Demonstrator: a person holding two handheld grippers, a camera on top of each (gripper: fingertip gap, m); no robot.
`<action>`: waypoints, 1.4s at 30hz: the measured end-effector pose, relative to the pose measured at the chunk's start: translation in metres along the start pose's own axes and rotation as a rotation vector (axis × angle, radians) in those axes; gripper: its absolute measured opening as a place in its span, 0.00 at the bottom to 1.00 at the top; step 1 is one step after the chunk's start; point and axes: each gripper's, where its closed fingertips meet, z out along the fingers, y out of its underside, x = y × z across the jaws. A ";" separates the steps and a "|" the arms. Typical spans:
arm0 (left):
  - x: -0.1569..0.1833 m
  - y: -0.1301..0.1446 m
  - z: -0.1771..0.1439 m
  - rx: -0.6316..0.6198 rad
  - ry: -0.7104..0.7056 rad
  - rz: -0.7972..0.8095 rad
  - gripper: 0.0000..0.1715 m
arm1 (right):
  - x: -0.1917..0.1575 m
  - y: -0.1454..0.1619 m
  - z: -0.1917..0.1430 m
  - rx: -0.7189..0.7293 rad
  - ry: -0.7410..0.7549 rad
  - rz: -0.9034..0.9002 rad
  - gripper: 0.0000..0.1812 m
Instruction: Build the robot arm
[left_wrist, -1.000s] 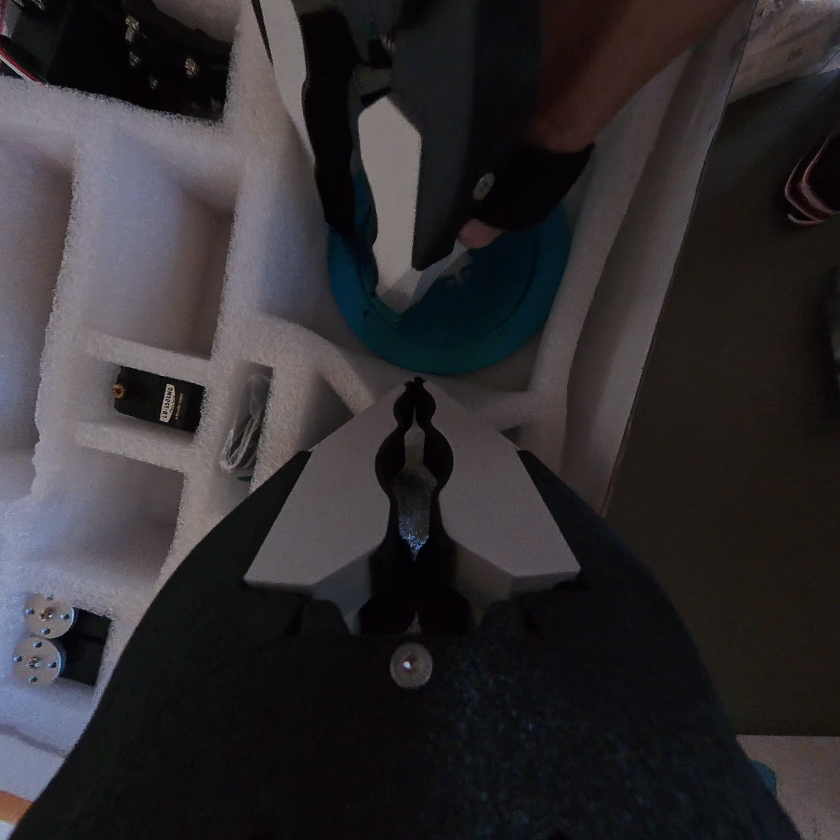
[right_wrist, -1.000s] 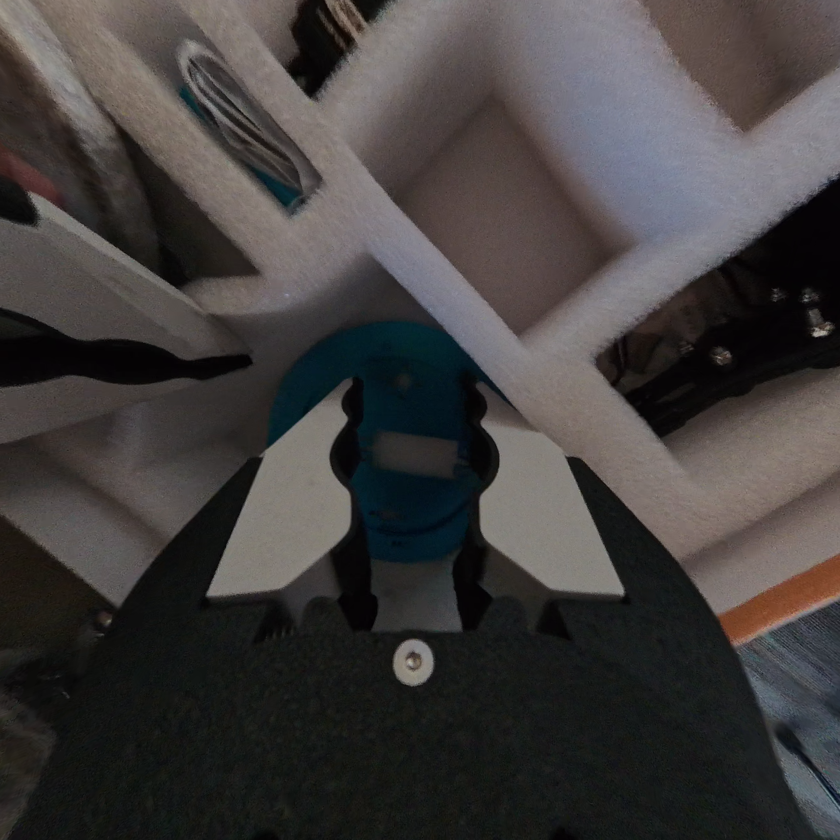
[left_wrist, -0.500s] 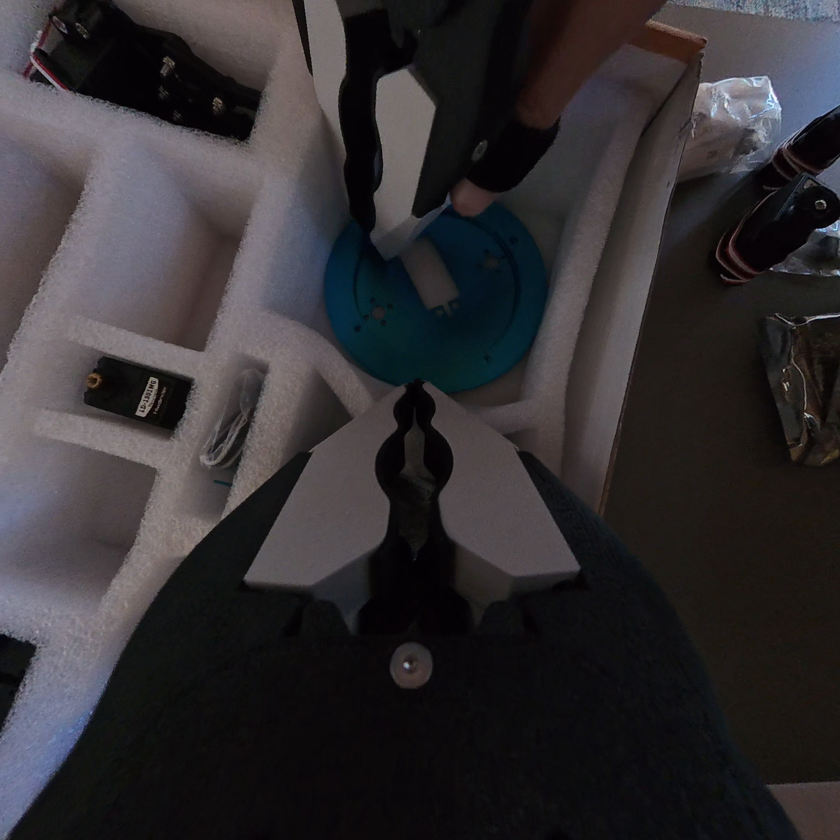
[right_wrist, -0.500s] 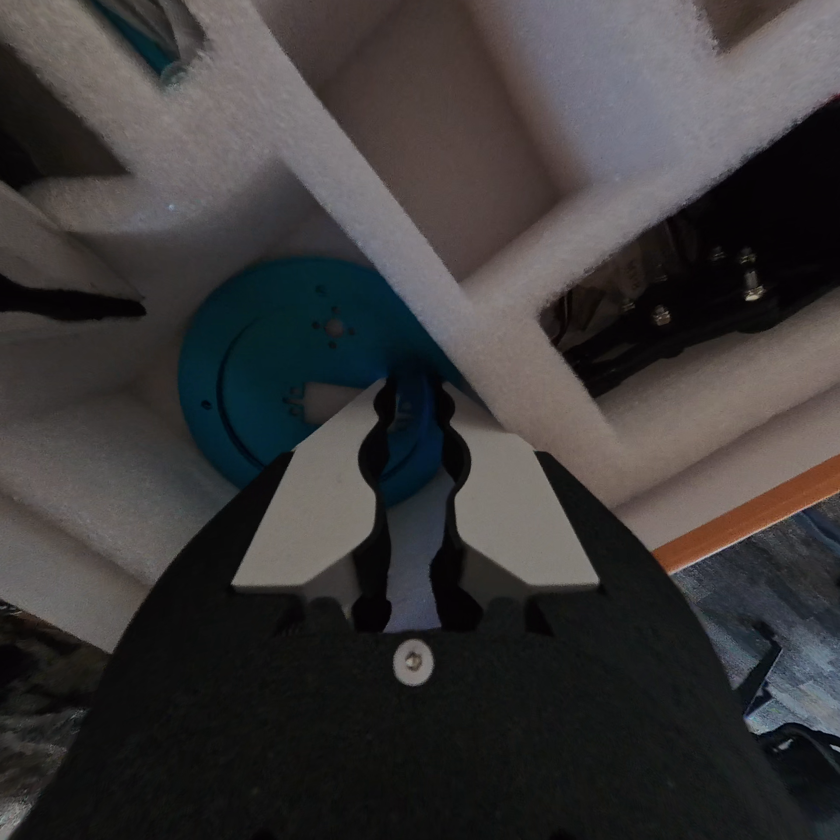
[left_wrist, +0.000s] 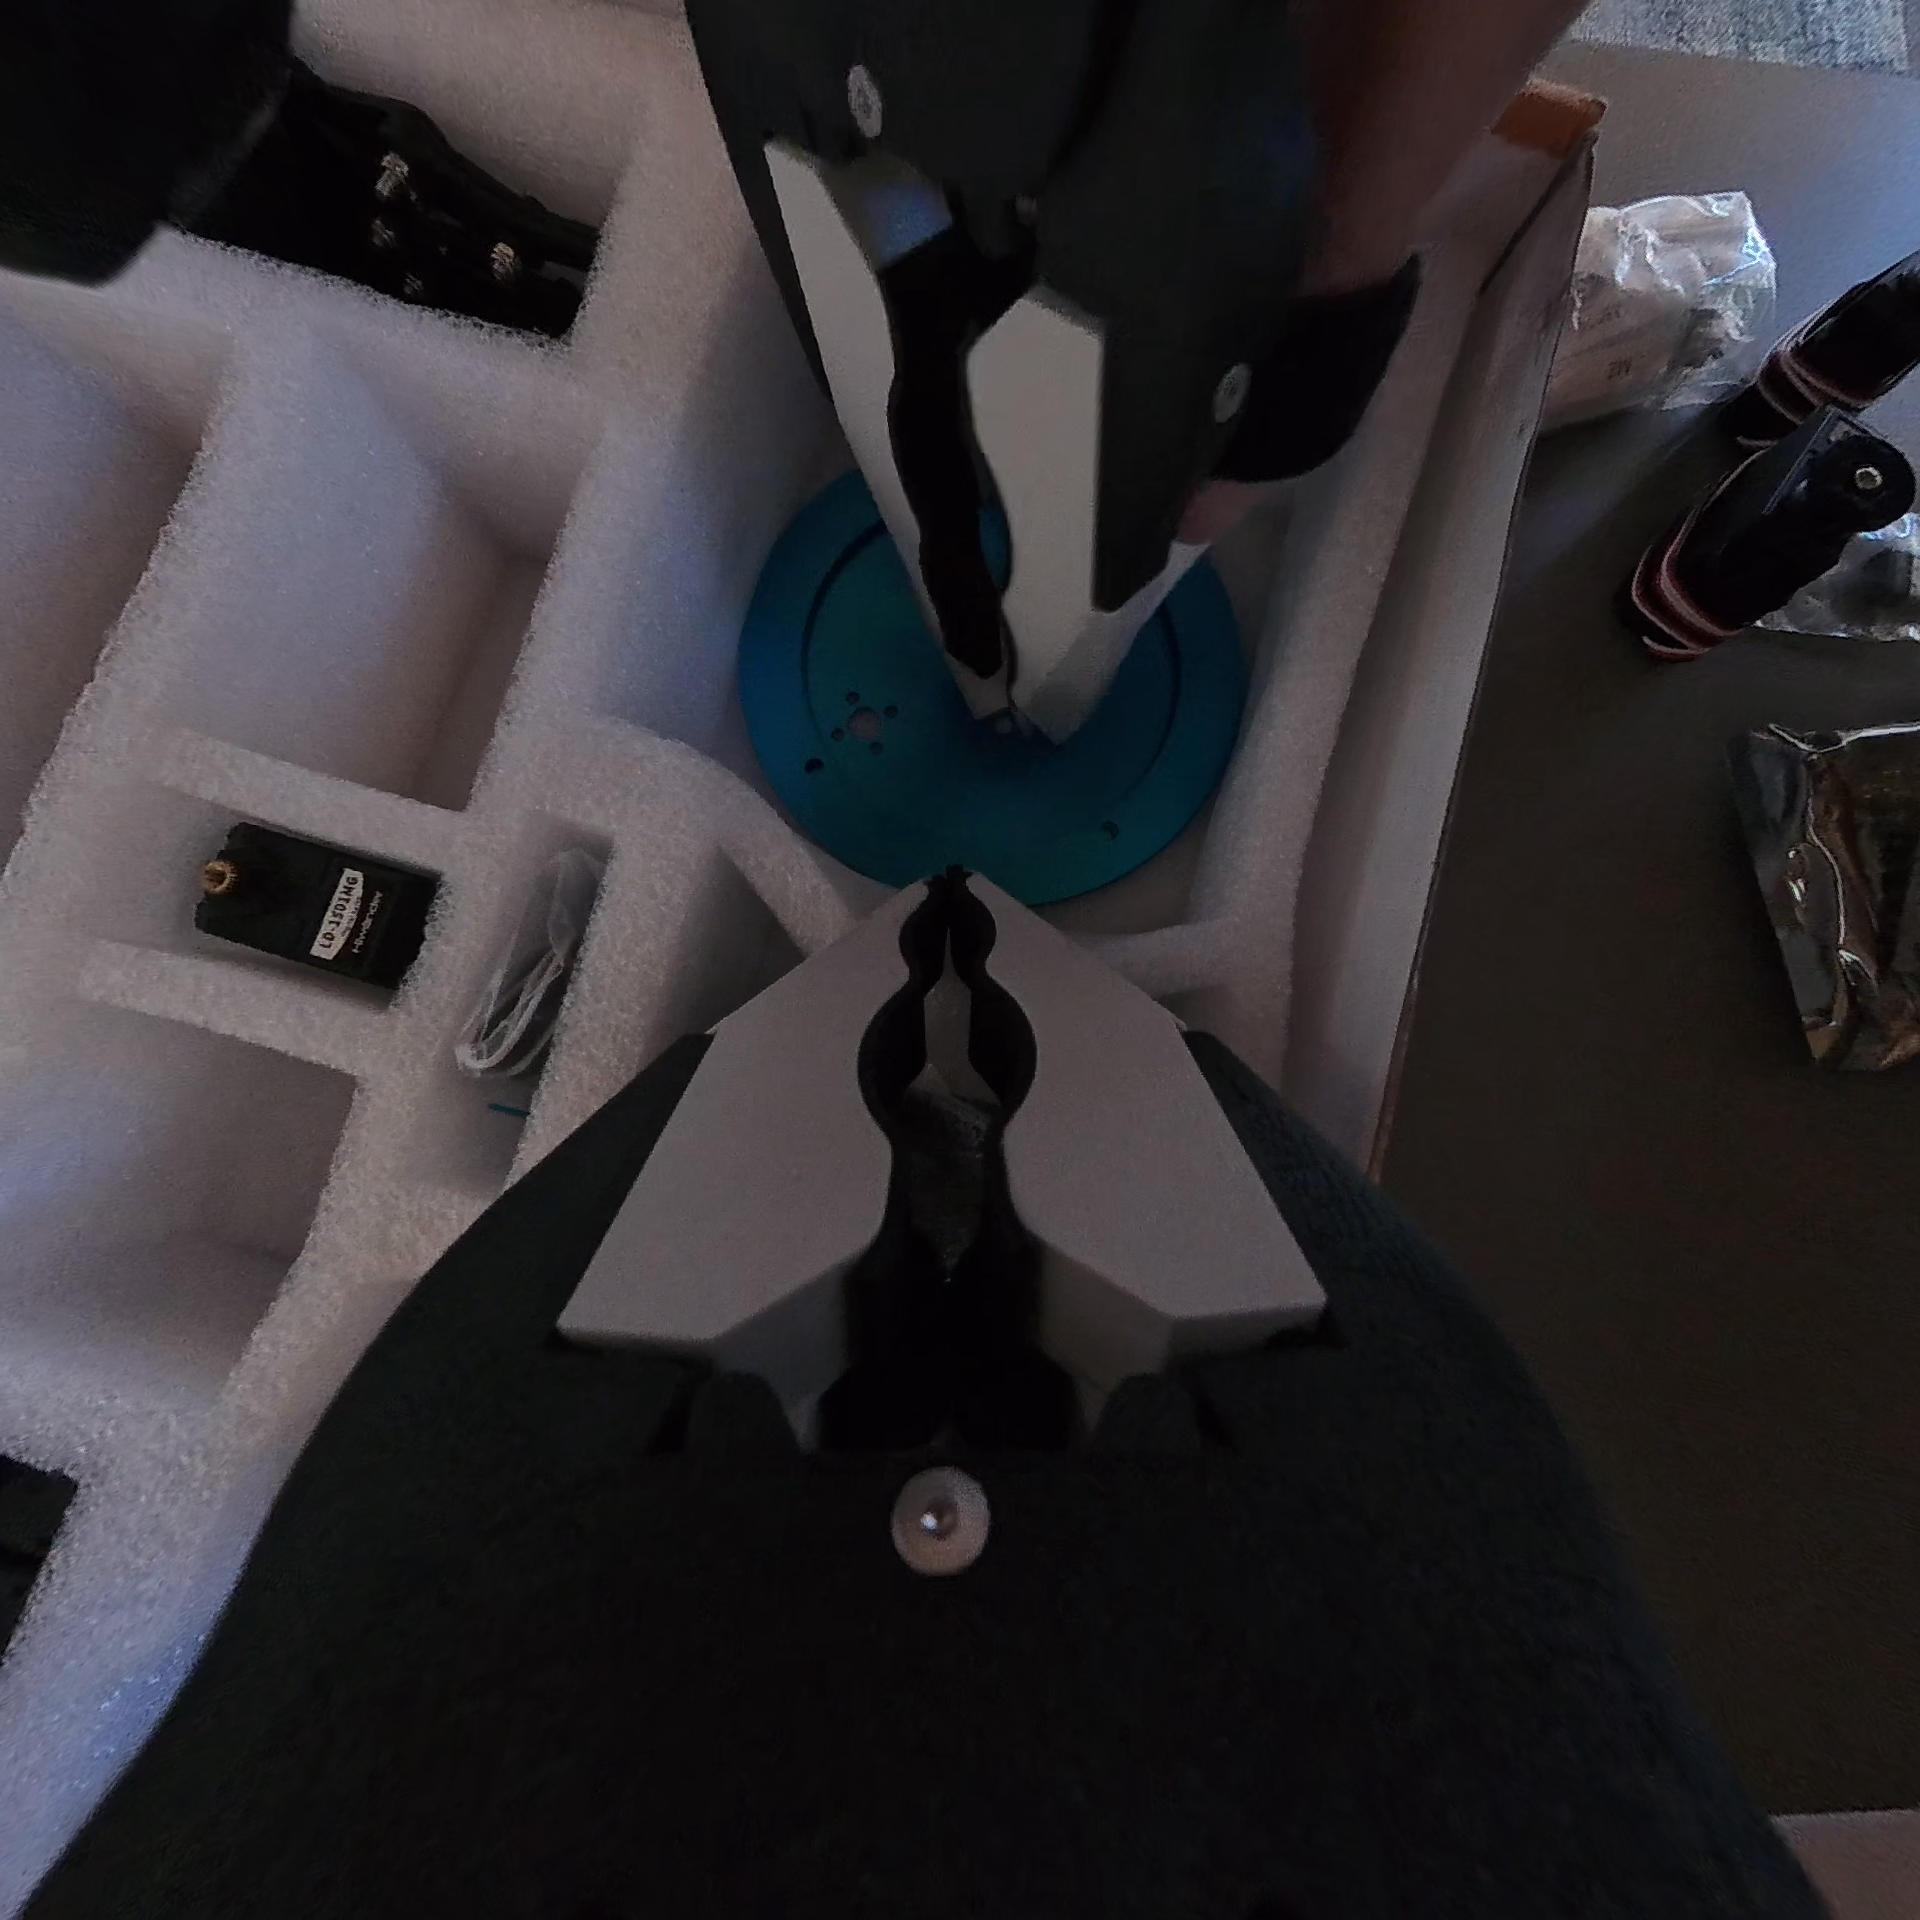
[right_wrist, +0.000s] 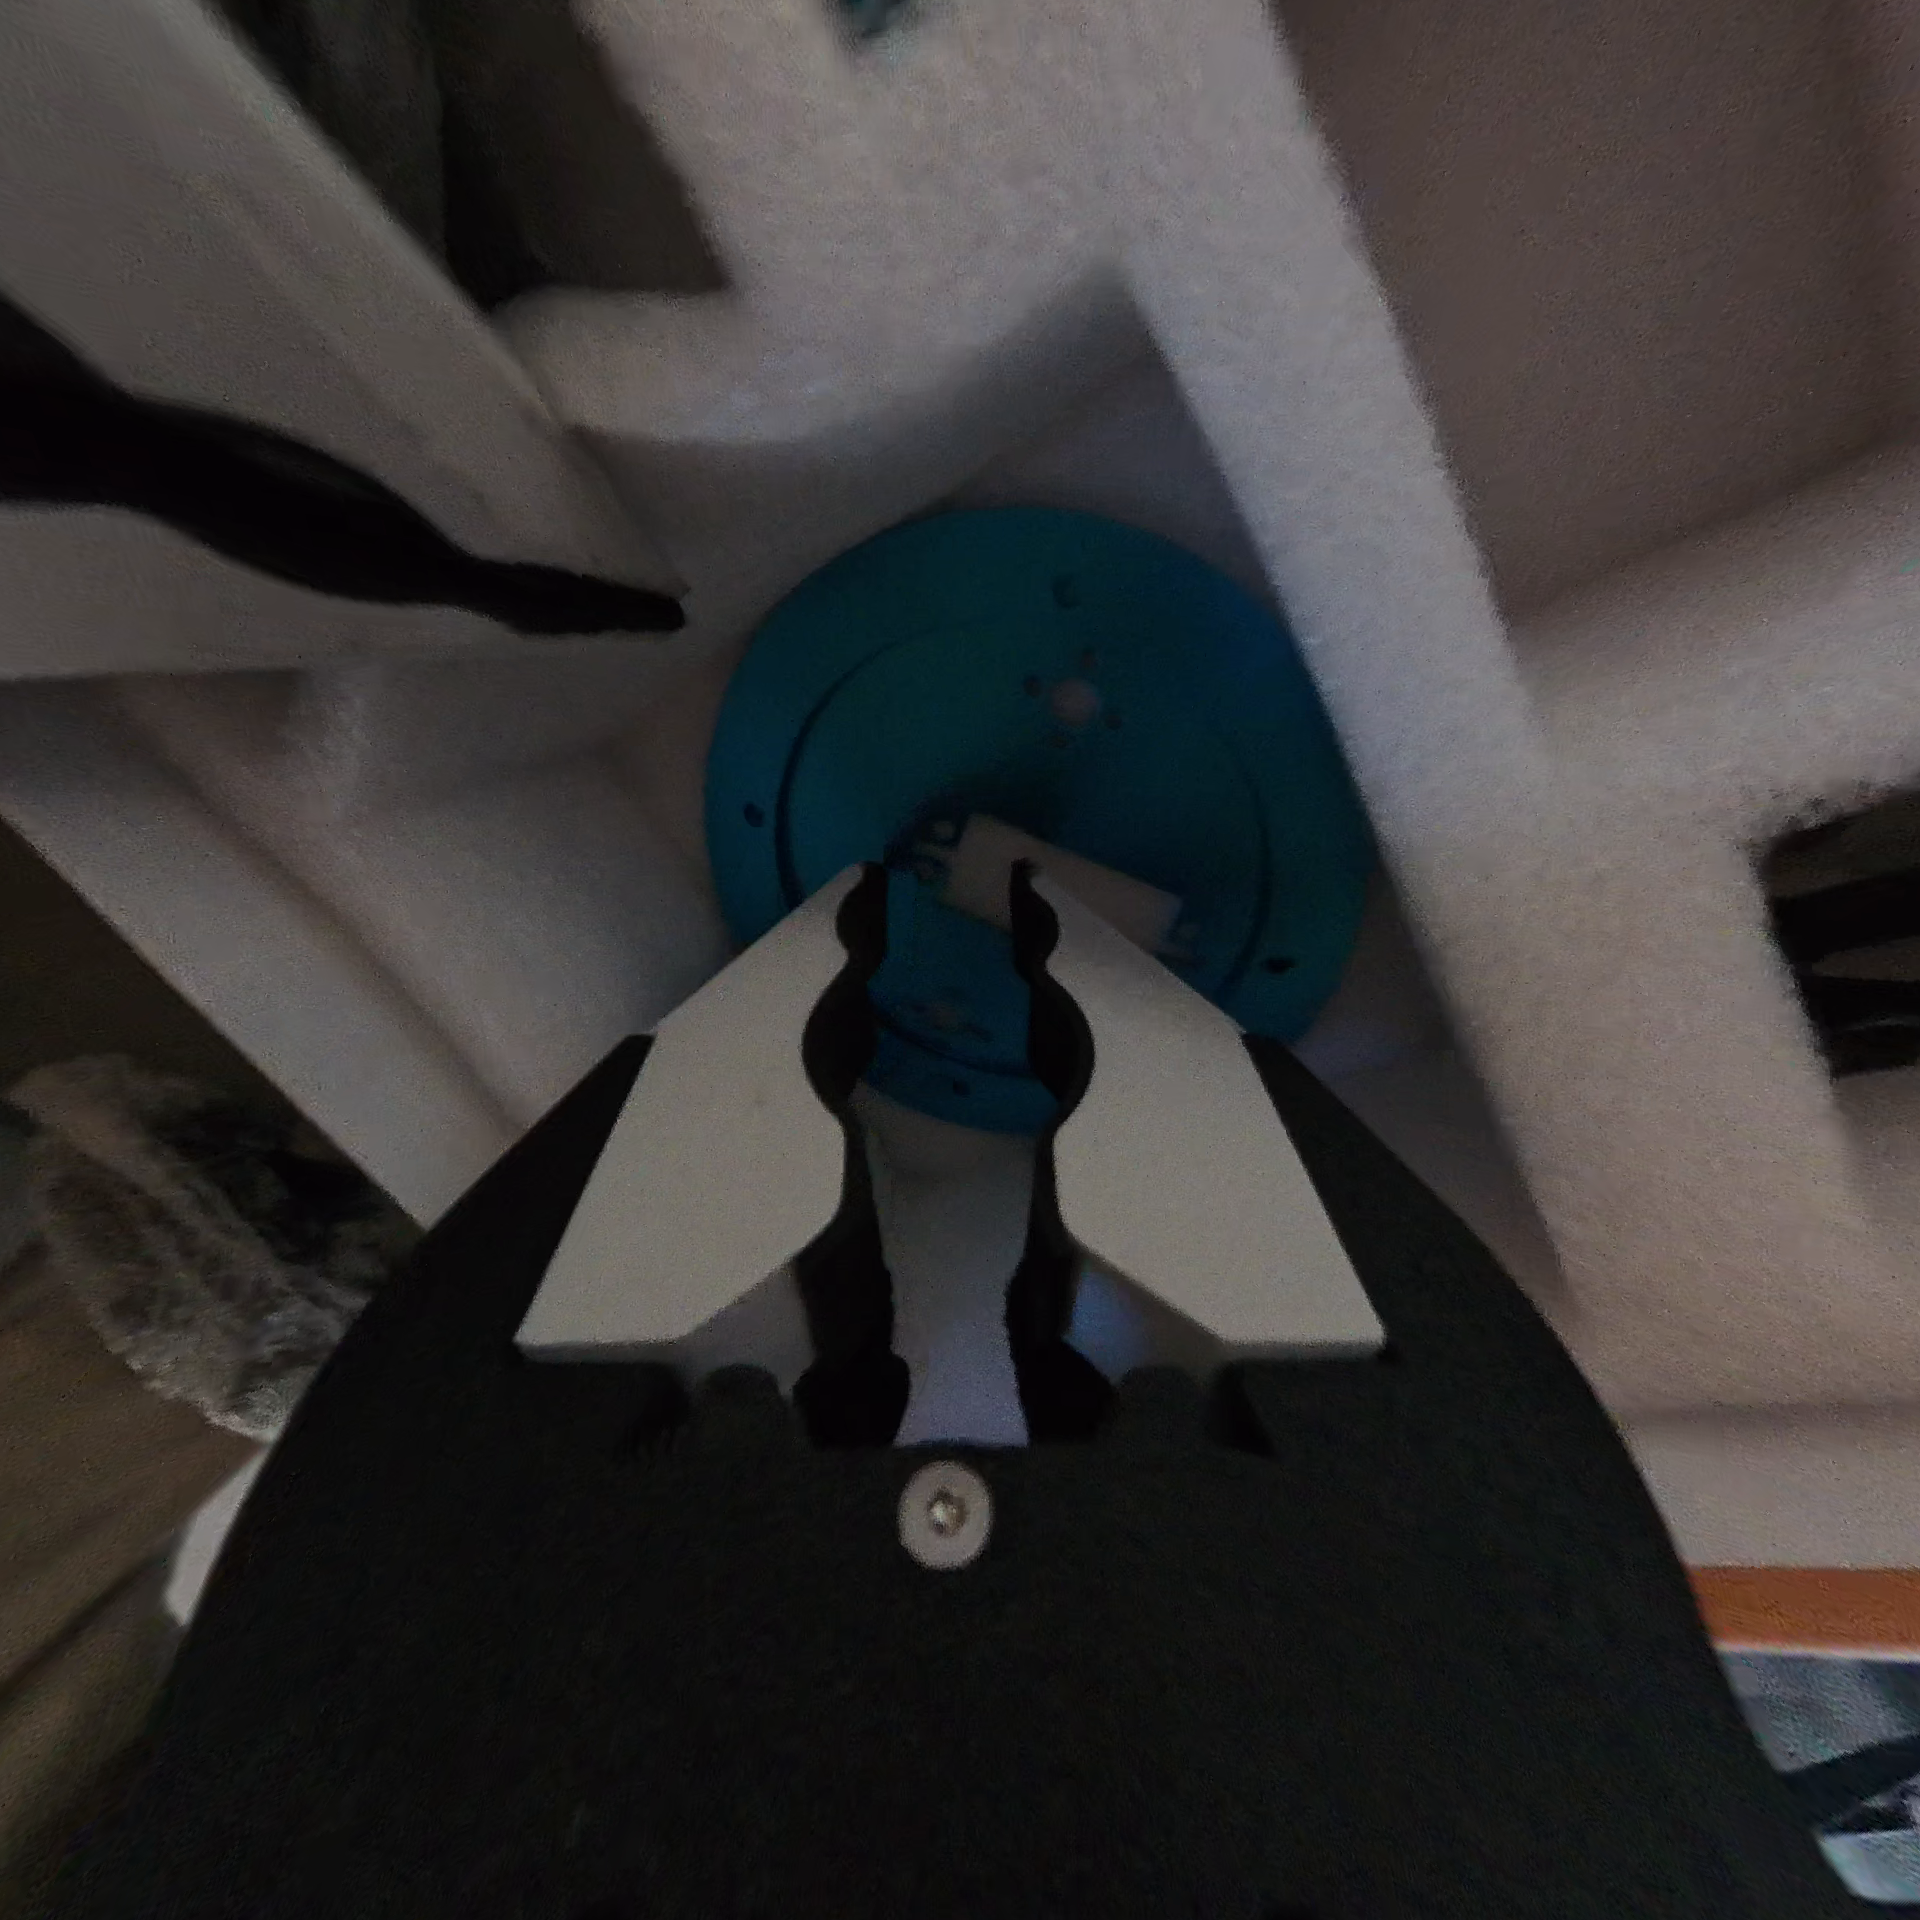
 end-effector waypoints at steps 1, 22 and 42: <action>0.000 0.000 0.000 0.001 0.001 -0.001 0.00 | 0.000 -0.001 0.001 0.005 -0.012 0.039 0.12; 0.002 0.000 0.001 0.005 0.012 -0.014 0.00 | -0.015 -0.004 -0.005 0.041 -0.165 0.126 0.27; 0.002 -0.001 0.002 0.005 0.014 -0.015 0.00 | -0.027 -0.006 -0.013 0.077 -0.310 0.108 0.25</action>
